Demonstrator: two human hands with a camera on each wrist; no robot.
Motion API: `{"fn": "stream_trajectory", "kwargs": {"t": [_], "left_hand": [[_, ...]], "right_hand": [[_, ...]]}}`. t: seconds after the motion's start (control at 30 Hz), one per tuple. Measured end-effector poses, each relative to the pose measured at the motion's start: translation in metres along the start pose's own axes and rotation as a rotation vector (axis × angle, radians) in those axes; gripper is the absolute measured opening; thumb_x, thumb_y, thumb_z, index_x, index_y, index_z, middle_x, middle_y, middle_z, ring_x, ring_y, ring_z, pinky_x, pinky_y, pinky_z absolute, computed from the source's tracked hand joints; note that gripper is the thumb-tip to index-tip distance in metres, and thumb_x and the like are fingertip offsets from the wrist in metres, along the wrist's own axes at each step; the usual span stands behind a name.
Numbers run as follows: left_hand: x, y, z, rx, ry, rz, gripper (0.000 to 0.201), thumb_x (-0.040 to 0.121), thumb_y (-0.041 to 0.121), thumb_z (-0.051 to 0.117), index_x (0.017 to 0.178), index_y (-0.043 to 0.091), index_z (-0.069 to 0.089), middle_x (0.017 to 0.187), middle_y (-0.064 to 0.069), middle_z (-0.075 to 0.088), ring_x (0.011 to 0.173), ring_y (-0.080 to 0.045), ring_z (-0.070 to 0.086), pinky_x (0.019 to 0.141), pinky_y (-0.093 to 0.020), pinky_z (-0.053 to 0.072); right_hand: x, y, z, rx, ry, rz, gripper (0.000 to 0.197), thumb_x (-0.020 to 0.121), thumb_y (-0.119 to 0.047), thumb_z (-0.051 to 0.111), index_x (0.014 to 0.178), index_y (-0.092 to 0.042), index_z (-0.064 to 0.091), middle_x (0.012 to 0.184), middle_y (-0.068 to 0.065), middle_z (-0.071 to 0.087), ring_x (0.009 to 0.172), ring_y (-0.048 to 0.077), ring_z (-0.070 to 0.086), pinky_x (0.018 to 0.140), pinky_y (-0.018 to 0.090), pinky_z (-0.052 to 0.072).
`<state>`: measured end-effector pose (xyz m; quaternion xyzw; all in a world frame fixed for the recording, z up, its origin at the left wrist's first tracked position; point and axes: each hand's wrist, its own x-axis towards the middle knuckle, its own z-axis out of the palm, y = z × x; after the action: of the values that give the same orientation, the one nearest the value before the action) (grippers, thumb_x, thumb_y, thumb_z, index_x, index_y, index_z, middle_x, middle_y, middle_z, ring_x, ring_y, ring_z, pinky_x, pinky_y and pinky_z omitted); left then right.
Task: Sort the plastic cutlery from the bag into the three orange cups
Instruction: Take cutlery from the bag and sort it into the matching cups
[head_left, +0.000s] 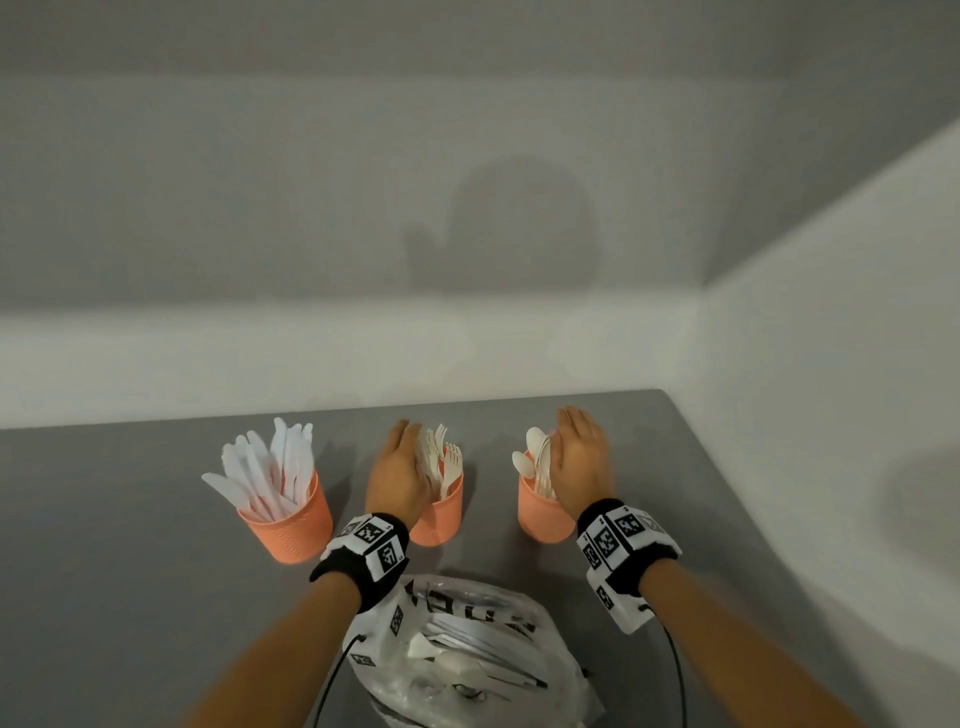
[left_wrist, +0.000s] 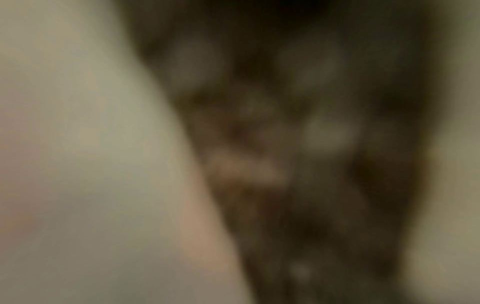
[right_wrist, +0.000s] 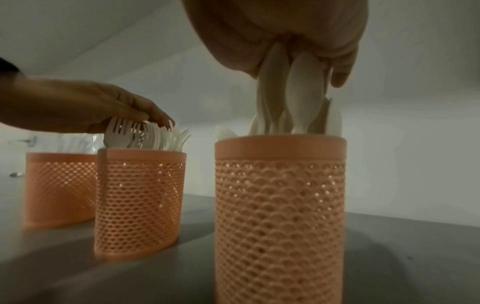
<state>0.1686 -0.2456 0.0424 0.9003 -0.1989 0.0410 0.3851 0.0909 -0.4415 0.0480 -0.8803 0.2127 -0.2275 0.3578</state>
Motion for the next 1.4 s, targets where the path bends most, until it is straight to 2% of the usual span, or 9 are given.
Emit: {"fn": "stream_trajectory", "kwargs": {"t": [0.13,0.3,0.53,0.67,0.77,0.87,1.1,1.27,1.4], "left_hand": [[-0.003,0.003,0.002,0.179,-0.123,-0.043,0.066,0.097,0.043,0.028,0.146,-0.001,0.018,0.156,-0.016,0.015,0.144,-0.026,0.016,0.119,-0.035,0.017],[-0.003,0.01,0.002,0.388,-0.233,-0.003,0.067,0.097,0.044,0.03,0.148,0.007,0.01,0.157,-0.015,0.005,0.146,-0.028,0.008,0.119,-0.04,0.013],[0.001,0.019,-0.017,0.179,-0.136,-0.064,0.069,0.096,0.046,0.035,0.149,0.01,0.009,0.157,-0.012,0.009,0.146,-0.026,0.007,0.117,-0.046,0.009],[-0.004,0.029,-0.038,-0.109,-0.013,0.06,0.046,0.092,0.02,0.053,0.132,0.002,0.04,0.136,-0.015,0.046,0.127,-0.027,0.043,0.101,-0.027,0.032],[-0.013,0.036,-0.052,-0.205,-0.032,0.088,0.019,0.089,0.009,0.054,0.107,0.003,0.054,0.104,-0.009,0.061,0.099,-0.024,0.058,0.083,-0.023,0.042],[-0.029,0.031,-0.058,-0.224,-0.124,0.084,0.007,0.088,0.01,0.055,0.081,0.013,0.056,0.081,-0.002,0.062,0.077,-0.021,0.06,0.074,-0.03,0.047],[-0.08,-0.002,-0.054,-0.02,-0.406,0.059,0.028,0.085,0.02,0.061,0.058,0.012,0.061,0.083,-0.012,0.068,0.081,-0.022,0.063,0.071,-0.018,0.043],[-0.106,-0.019,-0.043,0.263,-0.642,-0.096,0.03,0.084,0.024,0.061,0.113,0.014,0.062,0.115,-0.009,0.048,0.117,-0.024,0.046,0.1,-0.029,0.036],[-0.114,-0.021,-0.041,0.251,-0.676,-0.146,0.043,0.084,0.014,0.06,0.126,0.015,0.051,0.131,-0.01,0.05,0.119,-0.026,0.049,0.095,-0.031,0.042]], "right_hand": [[-0.006,0.014,0.001,-0.385,-0.151,-0.077,0.088,0.081,-0.052,0.0,0.139,0.003,0.038,0.144,0.018,0.041,0.135,0.032,0.037,0.114,0.043,0.023],[-0.002,0.014,-0.001,-0.582,-0.234,-0.138,0.098,0.073,-0.062,-0.007,0.144,-0.005,0.029,0.148,0.013,0.037,0.135,0.027,0.035,0.113,0.04,0.02],[-0.008,-0.018,-0.015,-0.383,-0.26,-0.04,0.067,0.094,-0.054,0.031,0.147,-0.013,0.024,0.156,0.015,0.015,0.145,0.028,0.012,0.118,0.044,0.008],[-0.029,-0.058,-0.017,0.172,-0.289,-0.16,0.021,0.093,-0.021,0.054,0.107,-0.009,0.064,0.106,0.008,0.066,0.097,0.014,0.062,0.093,0.033,0.048],[-0.049,-0.085,-0.017,0.305,-0.492,-0.155,0.012,0.088,-0.009,0.061,0.077,-0.013,0.065,0.07,0.0,0.065,0.054,-0.004,0.058,0.063,0.017,0.05],[-0.072,-0.095,-0.011,0.159,-0.814,-0.149,0.014,0.087,-0.01,0.06,0.083,0.001,0.068,0.067,0.001,0.065,0.047,-0.003,0.058,0.053,0.01,0.046],[-0.121,-0.065,0.018,-0.499,-1.1,-0.151,0.03,0.09,-0.015,0.053,0.108,0.008,0.063,0.113,0.022,0.064,0.096,0.03,0.061,0.082,0.03,0.047],[-0.141,-0.04,0.028,-0.722,-1.028,-0.114,0.059,0.086,-0.019,0.063,0.137,-0.006,0.039,0.142,0.016,0.04,0.131,0.032,0.04,0.109,0.039,0.035],[-0.147,-0.025,0.038,-0.748,-0.955,-0.138,0.066,0.083,-0.028,0.065,0.138,-0.011,0.033,0.142,0.015,0.038,0.13,0.032,0.039,0.11,0.042,0.034]]}}
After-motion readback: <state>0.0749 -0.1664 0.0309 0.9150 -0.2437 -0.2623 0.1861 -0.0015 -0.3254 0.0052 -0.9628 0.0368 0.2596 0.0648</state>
